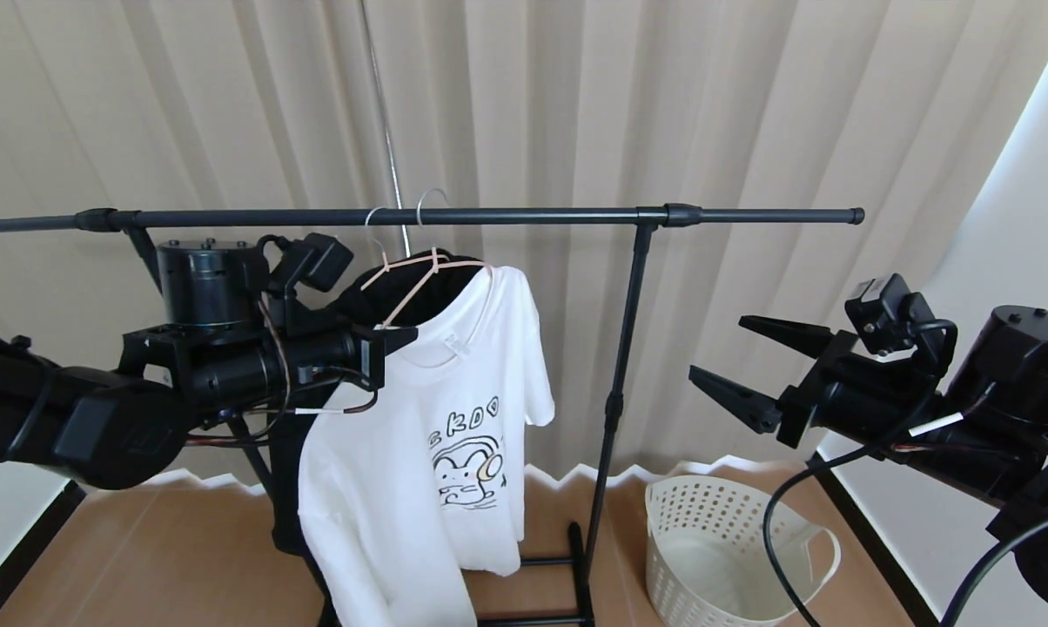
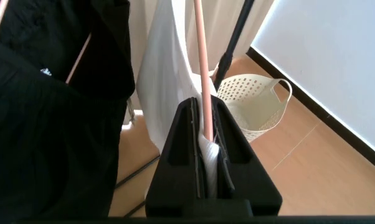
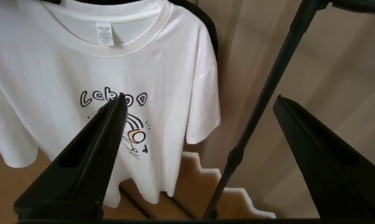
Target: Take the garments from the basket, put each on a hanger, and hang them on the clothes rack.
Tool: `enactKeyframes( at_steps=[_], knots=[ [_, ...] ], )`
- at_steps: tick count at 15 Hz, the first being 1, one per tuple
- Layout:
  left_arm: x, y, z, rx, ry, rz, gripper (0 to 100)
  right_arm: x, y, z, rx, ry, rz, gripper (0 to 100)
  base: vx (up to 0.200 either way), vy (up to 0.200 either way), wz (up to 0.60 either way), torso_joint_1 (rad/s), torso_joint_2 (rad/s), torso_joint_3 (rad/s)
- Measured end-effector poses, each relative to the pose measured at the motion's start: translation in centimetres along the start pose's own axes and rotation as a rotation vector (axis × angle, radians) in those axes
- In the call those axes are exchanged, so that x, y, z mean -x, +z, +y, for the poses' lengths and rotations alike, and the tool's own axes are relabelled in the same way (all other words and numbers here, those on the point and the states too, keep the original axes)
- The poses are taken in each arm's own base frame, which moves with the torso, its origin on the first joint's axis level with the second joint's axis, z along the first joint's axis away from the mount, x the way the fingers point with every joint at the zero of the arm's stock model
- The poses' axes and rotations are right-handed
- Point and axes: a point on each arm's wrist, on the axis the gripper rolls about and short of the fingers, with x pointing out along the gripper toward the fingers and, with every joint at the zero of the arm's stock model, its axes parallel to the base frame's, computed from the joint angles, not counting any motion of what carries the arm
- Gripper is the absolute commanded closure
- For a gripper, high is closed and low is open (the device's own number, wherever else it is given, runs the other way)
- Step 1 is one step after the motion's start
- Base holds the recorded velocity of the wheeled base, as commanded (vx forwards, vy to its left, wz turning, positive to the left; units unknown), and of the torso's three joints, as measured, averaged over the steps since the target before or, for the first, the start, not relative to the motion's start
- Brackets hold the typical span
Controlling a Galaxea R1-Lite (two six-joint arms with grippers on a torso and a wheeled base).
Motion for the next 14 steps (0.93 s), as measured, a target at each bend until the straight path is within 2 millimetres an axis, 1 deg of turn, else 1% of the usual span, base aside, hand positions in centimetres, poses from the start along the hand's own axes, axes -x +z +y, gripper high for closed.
enactKeyframes(
  at_steps=[2, 6, 14],
  knots=[
    [-1.3, 0.6, 0.2, -0.011, -0.006, -0.020, 100, 0.0, -0.1, 0.0, -0.001, 0.000, 0.002, 0, 0.000, 0.000, 0.00, 0.000, 0.00, 0.000],
    [-3.3, 1.5, 0.1, -0.001, -0.004, -0.047, 100, -0.1, -0.1, -0.1, -0.001, -0.001, 0.003, 0, 0.000, 0.000, 0.00, 0.000, 0.00, 0.000],
    [-6.5, 1.7, 1.0, 0.016, 0.024, -0.065, 100, -0.2, -0.1, -0.1, -0.001, -0.001, 0.002, 0, 0.000, 0.000, 0.00, 0.000, 0.00, 0.000]
  ],
)
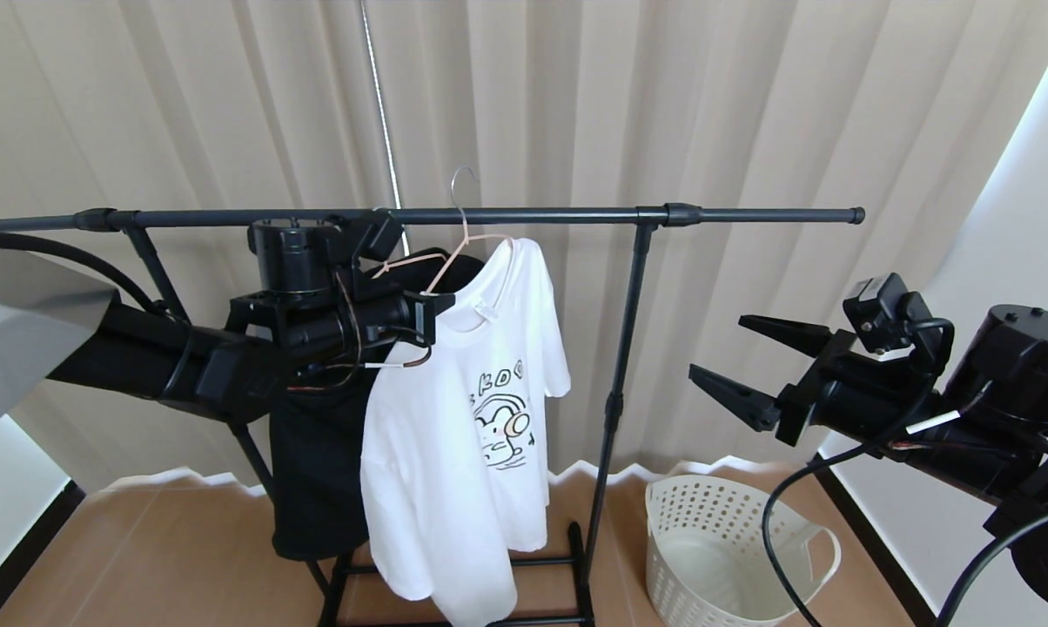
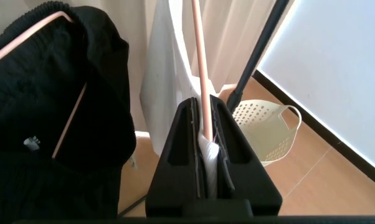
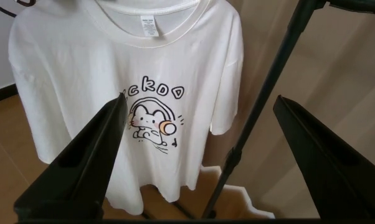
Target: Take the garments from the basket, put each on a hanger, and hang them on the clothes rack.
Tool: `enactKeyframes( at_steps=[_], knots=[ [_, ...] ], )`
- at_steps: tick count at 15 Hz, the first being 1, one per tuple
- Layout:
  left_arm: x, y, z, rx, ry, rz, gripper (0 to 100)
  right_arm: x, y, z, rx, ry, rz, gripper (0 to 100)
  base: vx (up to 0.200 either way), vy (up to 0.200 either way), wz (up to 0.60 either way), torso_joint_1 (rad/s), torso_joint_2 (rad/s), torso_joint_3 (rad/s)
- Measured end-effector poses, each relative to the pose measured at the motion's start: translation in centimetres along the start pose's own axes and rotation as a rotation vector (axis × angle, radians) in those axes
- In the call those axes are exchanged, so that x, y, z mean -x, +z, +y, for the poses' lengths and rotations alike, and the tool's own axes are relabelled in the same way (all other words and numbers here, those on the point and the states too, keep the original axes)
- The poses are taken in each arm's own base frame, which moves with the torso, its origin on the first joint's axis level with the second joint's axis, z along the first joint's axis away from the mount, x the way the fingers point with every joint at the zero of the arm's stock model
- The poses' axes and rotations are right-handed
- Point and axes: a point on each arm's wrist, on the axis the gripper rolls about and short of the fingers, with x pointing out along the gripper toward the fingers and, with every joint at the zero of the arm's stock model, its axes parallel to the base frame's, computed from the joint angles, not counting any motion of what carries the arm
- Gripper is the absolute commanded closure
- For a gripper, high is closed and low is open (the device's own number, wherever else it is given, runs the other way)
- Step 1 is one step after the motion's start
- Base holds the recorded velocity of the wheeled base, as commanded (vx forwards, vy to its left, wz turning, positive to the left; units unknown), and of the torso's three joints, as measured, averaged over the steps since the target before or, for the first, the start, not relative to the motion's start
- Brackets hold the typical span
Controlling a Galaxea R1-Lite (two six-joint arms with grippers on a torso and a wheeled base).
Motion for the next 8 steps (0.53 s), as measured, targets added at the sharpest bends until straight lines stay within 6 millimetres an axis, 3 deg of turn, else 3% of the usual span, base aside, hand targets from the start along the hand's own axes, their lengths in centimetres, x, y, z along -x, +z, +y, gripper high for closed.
enactKeyframes(
  at_steps=[8],
  knots=[
    [-2.8, -0.7, 1.1, 0.006, 0.011, -0.012, 100, -0.2, -0.3, 0.0, -0.004, 0.001, 0.008, 0, 0.000, 0.000, 0.00, 0.000, 0.00, 0.000]
  ],
)
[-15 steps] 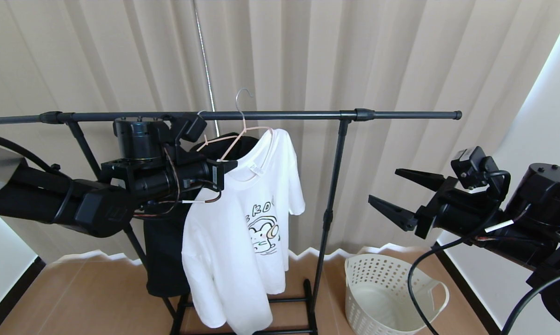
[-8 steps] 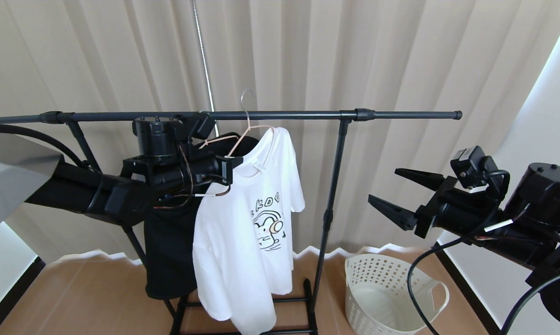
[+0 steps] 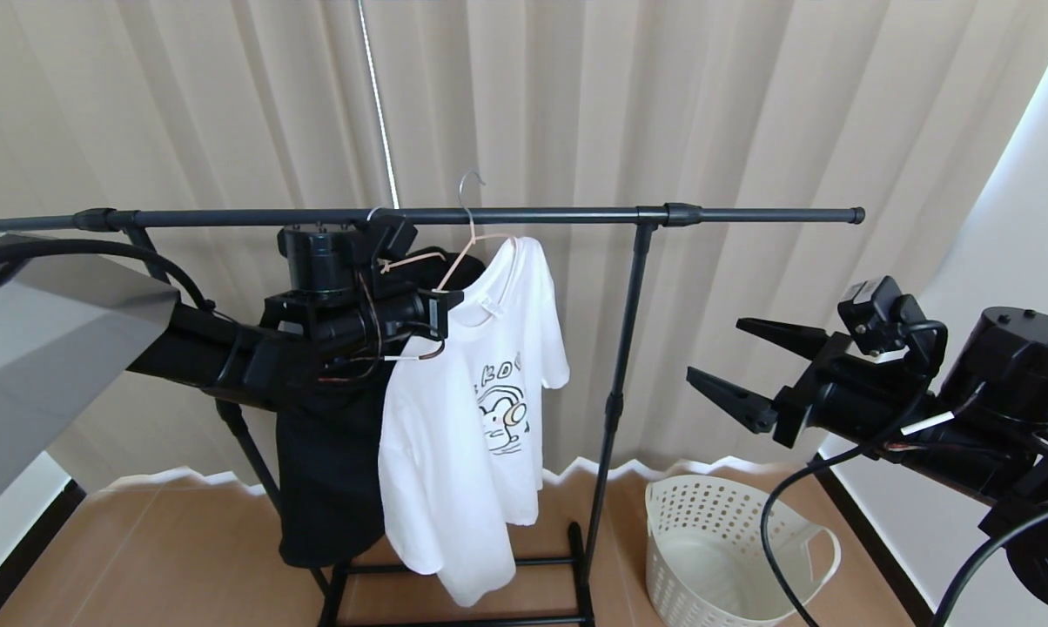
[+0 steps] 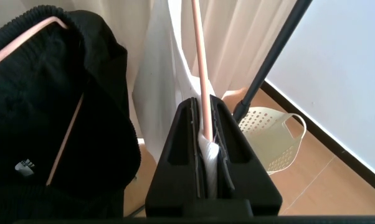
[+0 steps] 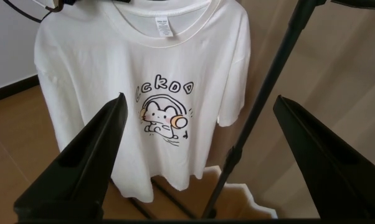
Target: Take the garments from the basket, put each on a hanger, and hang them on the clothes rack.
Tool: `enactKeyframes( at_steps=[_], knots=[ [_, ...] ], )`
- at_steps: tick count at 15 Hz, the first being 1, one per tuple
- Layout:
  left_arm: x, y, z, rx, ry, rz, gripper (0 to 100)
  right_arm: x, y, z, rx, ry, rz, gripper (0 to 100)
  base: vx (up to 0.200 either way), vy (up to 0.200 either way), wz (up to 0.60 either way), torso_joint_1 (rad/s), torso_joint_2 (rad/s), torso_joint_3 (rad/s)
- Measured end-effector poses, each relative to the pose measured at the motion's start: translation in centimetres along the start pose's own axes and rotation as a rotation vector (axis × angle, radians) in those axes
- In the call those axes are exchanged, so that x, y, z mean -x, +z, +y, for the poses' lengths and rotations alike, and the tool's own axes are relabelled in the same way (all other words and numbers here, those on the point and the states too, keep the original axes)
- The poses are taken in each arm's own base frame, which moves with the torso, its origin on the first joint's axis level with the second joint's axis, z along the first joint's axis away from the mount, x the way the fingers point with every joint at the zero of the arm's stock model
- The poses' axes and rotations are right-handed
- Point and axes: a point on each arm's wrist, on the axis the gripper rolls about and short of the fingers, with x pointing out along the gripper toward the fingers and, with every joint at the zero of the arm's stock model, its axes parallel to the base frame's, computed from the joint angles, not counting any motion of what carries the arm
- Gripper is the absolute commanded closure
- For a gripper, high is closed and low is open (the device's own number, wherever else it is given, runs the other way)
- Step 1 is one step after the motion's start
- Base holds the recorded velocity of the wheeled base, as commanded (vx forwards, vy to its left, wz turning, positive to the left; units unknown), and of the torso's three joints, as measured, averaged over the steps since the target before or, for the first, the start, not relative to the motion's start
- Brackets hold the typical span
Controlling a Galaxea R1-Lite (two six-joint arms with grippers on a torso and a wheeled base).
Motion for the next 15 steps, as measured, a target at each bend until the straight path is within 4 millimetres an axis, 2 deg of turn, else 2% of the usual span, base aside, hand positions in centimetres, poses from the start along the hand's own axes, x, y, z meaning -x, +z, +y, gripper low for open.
enactKeyframes(
  at_steps=[7, 15],
  knots=[
    [-1.2, -1.3, 0.6, 0.012, 0.010, 0.023, 100, -0.1, -0.1, 0.0, -0.001, 0.000, 0.004, 0, 0.000, 0.000, 0.00, 0.000, 0.00, 0.000],
    [-1.7, -2.3, 0.6, 0.022, 0.008, 0.049, 100, -0.2, -0.4, -0.1, -0.003, 0.000, 0.009, 0, 0.000, 0.000, 0.00, 0.000, 0.00, 0.000]
  ],
)
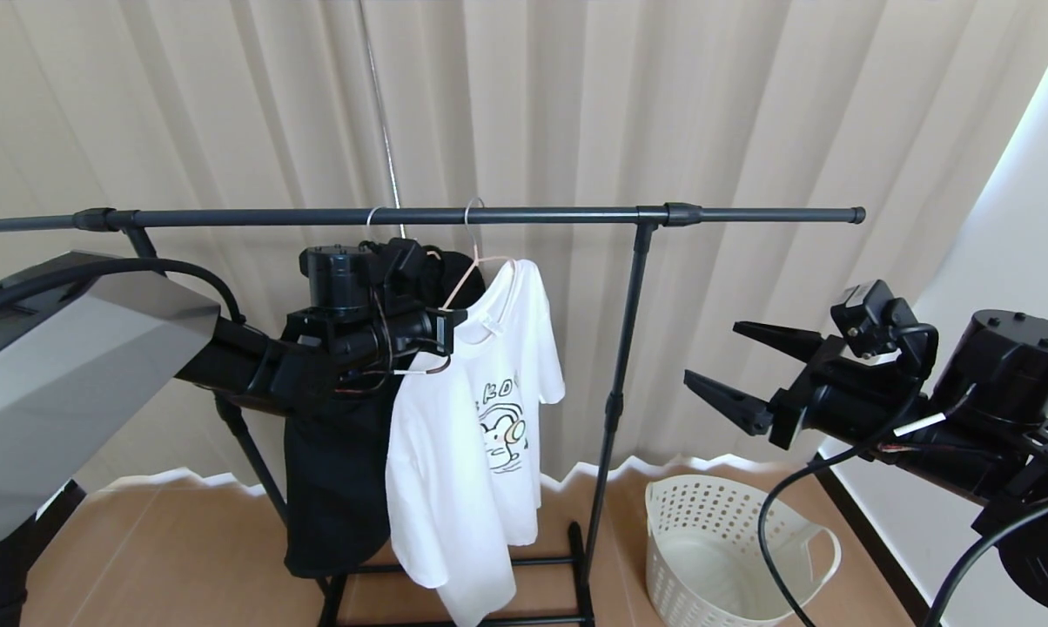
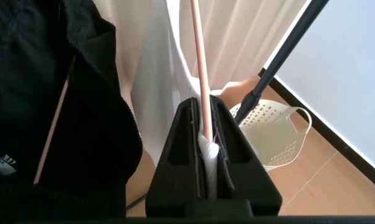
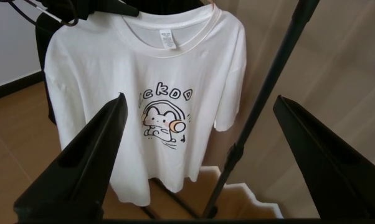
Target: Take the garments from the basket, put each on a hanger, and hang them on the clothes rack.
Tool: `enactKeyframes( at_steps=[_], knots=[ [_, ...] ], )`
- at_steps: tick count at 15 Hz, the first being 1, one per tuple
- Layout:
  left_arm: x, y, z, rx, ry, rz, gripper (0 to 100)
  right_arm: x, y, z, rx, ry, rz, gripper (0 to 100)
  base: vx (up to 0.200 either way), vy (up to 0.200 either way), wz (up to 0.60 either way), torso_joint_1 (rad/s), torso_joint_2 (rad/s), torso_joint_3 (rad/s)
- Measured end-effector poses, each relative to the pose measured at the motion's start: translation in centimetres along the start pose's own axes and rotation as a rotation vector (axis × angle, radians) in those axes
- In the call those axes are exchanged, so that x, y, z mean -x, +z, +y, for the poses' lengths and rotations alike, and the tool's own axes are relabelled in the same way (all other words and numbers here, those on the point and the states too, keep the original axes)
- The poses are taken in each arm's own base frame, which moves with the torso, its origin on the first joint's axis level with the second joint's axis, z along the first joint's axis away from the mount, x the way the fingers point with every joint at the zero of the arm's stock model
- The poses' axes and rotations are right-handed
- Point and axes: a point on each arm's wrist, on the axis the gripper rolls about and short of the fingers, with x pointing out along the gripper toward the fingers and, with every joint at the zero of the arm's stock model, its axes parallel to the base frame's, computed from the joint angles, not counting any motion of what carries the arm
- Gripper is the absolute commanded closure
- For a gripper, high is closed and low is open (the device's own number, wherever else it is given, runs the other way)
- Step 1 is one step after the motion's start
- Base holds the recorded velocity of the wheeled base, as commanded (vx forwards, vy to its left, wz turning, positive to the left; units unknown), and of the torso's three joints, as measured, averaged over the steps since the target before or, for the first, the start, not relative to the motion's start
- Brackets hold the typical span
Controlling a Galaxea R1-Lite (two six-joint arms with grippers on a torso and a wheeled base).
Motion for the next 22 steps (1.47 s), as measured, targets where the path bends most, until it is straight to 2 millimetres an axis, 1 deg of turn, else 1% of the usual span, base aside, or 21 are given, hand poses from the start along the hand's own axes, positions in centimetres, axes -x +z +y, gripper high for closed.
enactKeyframes(
  at_steps=[9, 10, 14, 18, 20, 22],
  knots=[
    [-0.2, -0.6, -0.1, 0.003, -0.002, 0.018, 100, 0.0, 0.0, 0.0, -0.001, 0.001, 0.002, 0, 0.000, 0.000, 0.00, 0.000, 0.00, 0.000],
    [-0.2, -0.6, -0.1, 0.002, -0.003, 0.016, 0, 0.0, 0.0, 0.0, -0.001, 0.001, 0.002, 0, 0.000, 0.000, 0.00, 0.000, 0.00, 0.000],
    [0.1, -0.2, 0.0, 0.001, 0.000, 0.005, 0, 0.0, 0.0, 0.0, -0.001, 0.001, 0.001, 0, 0.000, 0.000, 0.00, 0.000, 0.00, 0.000],
    [1.4, 0.7, -0.3, -0.001, 0.002, -0.004, 0, -0.1, 0.1, 0.0, 0.001, 0.000, -0.003, 0, 0.000, 0.000, 0.00, 0.000, 0.00, 0.000],
    [3.4, 1.9, -0.9, -0.009, 0.004, -0.021, 0, -0.1, 0.2, -0.1, 0.001, -0.020, -0.003, 0, 0.000, 0.000, 0.00, 0.000, 0.00, 0.000],
    [6.0, 2.5, -1.7, -0.010, 0.004, -0.018, 0, -0.5, 0.4, -0.4, -0.013, -0.099, 0.024, 0, 0.000, 0.000, 0.00, 0.000, 0.00, 0.000]
  ],
)
